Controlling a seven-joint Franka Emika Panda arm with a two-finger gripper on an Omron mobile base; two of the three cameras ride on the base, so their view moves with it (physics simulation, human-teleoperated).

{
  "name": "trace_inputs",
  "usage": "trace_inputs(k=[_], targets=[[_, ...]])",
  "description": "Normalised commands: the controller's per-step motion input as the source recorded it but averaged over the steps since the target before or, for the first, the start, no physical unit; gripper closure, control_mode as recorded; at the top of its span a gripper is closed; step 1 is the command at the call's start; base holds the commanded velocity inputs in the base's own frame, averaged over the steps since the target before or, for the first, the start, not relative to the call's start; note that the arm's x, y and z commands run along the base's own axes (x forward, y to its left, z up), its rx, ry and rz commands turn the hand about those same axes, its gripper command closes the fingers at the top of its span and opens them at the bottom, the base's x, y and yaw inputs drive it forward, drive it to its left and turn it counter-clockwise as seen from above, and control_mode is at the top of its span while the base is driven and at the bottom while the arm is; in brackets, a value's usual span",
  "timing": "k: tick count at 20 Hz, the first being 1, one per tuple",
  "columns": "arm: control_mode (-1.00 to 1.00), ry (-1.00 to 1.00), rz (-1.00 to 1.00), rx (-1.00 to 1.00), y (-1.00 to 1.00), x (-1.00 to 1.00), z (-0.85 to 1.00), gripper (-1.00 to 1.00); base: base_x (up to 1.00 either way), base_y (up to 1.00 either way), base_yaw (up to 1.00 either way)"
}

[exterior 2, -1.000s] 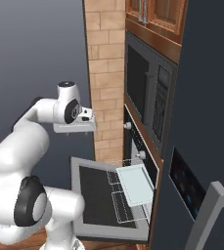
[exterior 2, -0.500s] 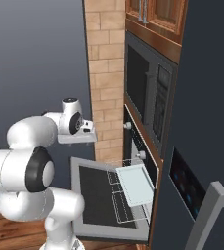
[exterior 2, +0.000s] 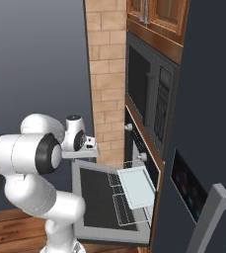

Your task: Take the baked cake out of the oven and place it on the plate for cooling. Then close the oven door.

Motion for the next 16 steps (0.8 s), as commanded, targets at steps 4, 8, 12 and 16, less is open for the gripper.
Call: trace_inputs(k=[4, 8, 12, 16], targets=[[-1.0, 0.0, 0.0, 0.0, 0.0, 0.0, -0.78, -1.0, 0.0, 0.0, 0.0], [-1.0, 0.0, 0.0, 0.0, 0.0, 0.01, -0.68, -1.0, 0.0, 0.0, 0.0], [-1.0, 0.0, 0.0, 0.0, 0.0, 0.1, -0.56, -1.0, 0.0, 0.0, 0.0], [-1.0, 0.0, 0.0, 0.0, -0.06, 0.19, -0.52, -1.0, 0.0, 0.0, 0.0]])
